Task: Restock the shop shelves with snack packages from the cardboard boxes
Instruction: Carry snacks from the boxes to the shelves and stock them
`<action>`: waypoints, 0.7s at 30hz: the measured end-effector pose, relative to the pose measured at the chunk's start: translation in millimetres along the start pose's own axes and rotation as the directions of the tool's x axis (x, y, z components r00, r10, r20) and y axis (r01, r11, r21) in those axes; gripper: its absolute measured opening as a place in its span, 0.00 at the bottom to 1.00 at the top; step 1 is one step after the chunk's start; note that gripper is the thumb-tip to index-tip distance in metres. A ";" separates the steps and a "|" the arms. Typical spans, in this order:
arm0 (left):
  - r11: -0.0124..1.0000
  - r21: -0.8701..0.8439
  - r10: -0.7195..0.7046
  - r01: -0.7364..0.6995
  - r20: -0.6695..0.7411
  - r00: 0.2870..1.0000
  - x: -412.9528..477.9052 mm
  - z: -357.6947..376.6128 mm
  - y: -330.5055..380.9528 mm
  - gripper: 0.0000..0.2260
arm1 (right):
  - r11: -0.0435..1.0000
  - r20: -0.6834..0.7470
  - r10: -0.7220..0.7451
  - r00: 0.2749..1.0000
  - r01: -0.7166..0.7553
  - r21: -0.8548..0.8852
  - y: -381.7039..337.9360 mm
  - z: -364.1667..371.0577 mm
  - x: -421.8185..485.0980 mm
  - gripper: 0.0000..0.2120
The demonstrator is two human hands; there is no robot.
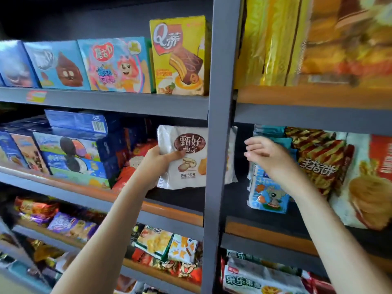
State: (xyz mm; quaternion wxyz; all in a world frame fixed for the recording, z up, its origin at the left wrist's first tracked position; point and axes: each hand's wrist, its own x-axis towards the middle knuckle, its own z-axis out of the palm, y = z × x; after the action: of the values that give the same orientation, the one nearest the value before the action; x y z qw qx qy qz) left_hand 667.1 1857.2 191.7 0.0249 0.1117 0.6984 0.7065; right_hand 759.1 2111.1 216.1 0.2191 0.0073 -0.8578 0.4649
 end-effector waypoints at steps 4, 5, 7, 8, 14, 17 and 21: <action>0.996 0.091 0.004 -0.015 0.113 0.994 22.6 32.3 -4.1 0.10 | 0.994 -0.051 -0.027 0.998 0.021 -0.104 -1.4 -10.6 -0.5 0.12; 0.992 0.127 0.008 -0.025 0.138 0.990 26.7 37.6 -5.5 0.10 | 0.991 -0.041 -0.033 0.999 0.028 -0.129 -1.9 -10.5 0.3 0.12; 0.983 0.176 0.015 -0.050 0.195 0.981 34.3 44.8 -7.5 0.09 | 0.986 -0.015 -0.038 0.999 0.035 -0.161 -3.4 -9.0 2.7 0.13; 0.982 0.181 0.011 -0.051 0.217 0.976 38.0 46.5 -8.3 0.08 | 0.983 -0.004 -0.034 0.999 0.033 -0.183 -7.1 -7.7 2.7 0.13; 0.969 0.244 -0.009 -0.020 0.119 0.993 55.3 48.7 -17.9 0.05 | 0.965 0.049 -0.062 0.997 0.072 -0.251 -5.8 8.6 12.6 0.14; 0.969 0.243 -0.039 0.043 -0.023 0.999 66.0 49.9 -20.7 0.01 | 0.947 0.103 -0.043 0.994 0.074 -0.313 -1.8 19.5 18.3 0.14; 0.888 0.455 -0.051 0.071 -0.057 0.997 86.5 45.0 -18.1 0.18 | 0.904 0.146 -0.012 0.989 0.074 -0.422 -7.3 40.0 25.2 0.18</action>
State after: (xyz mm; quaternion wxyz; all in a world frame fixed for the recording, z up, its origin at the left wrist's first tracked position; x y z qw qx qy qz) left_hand 589.4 1918.3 184.4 0.0048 0.0769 0.8483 0.5239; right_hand 723.1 2079.8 212.7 0.1649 0.0109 -0.9514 0.2598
